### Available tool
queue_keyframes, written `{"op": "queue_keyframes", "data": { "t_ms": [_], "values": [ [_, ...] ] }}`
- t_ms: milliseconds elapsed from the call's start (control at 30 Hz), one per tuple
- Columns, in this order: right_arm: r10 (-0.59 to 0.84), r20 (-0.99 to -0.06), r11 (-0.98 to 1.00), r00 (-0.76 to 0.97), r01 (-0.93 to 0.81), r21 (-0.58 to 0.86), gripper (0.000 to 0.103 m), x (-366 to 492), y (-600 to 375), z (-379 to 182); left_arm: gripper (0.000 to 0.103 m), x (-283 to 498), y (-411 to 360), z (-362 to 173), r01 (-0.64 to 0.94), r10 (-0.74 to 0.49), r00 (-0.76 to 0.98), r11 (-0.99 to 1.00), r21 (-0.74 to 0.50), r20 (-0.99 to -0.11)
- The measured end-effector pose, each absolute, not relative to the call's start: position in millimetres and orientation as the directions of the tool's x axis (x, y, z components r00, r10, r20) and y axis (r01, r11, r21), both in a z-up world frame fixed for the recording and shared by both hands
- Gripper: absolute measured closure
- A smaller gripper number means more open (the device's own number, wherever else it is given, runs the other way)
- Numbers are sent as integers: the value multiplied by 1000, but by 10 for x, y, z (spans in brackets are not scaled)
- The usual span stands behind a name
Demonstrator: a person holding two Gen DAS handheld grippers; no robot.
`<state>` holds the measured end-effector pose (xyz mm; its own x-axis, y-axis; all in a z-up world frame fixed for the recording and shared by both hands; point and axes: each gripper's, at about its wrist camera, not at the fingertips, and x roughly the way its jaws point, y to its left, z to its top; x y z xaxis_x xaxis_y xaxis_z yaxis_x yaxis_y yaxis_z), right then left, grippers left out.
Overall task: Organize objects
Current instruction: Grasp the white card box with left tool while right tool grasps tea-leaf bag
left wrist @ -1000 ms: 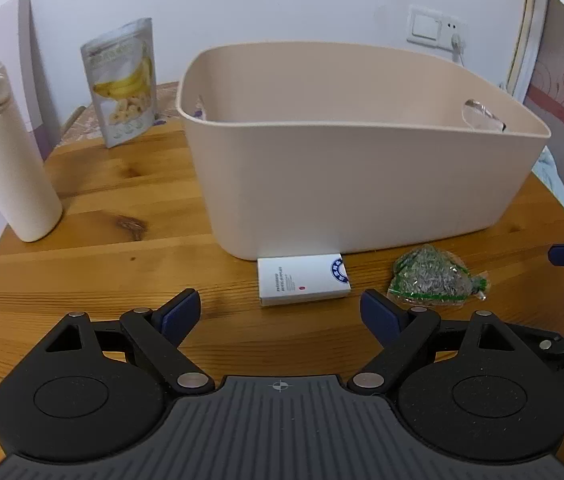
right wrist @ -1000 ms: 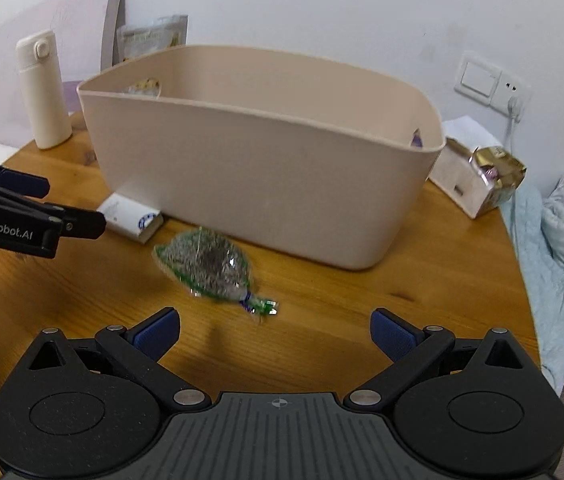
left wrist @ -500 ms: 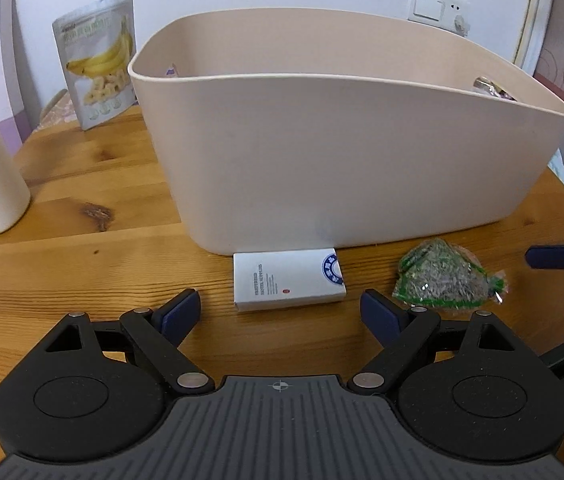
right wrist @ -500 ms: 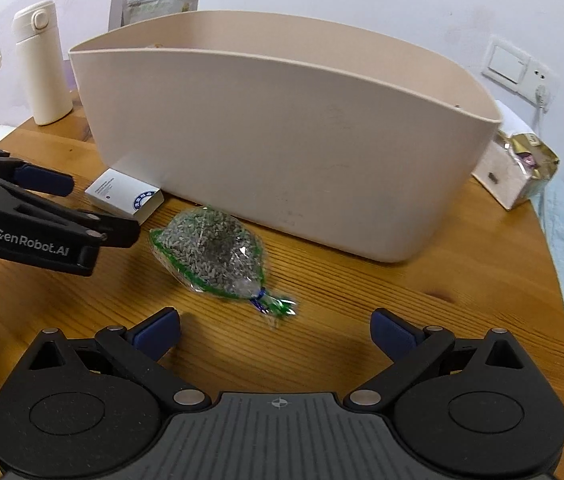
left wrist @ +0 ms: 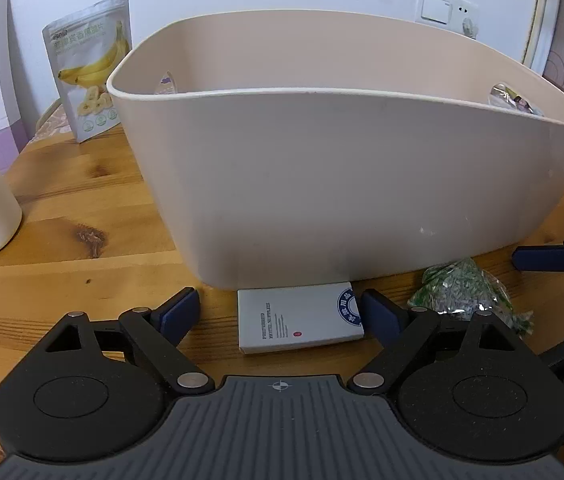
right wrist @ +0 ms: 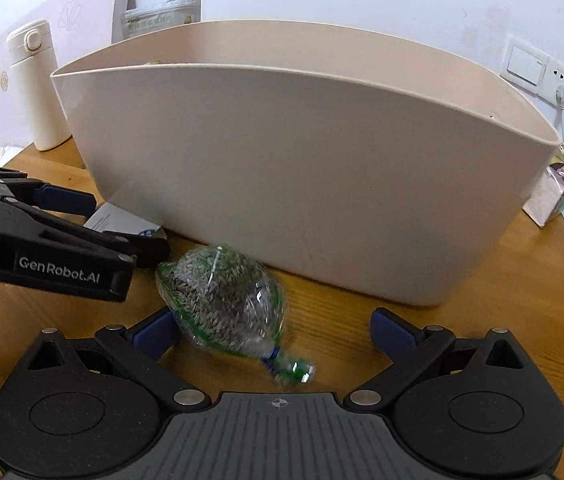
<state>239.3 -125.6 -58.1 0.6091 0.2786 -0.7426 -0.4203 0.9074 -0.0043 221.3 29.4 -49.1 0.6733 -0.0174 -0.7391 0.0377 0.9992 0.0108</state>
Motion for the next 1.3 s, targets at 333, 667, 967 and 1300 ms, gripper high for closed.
{"op": "queue_keyframes", "data": {
  "t_ms": [333, 667, 967, 1300],
  "values": [
    [303, -733, 899, 609, -438, 7, 26, 2343, -1213, -533, 32, 2177, 330, -482, 68, -37, 683, 998, 12, -730],
    [293, -729, 907, 619, -422, 6, 56, 2233, -1172, -495, 41, 2034, 343, -441, 81, -46, 676, 997, 11, -735],
    [274, -721, 915, 636, -403, -7, 57, 2199, -1245, -392, 41, 1810, 441, -301, 89, -59, 690, 996, 3, -722],
    [234, -667, 923, 707, -378, -78, 57, 1876, -1457, -41, 41, 1529, 475, 65, 108, -72, 740, 994, 13, -669]
  ]
}}
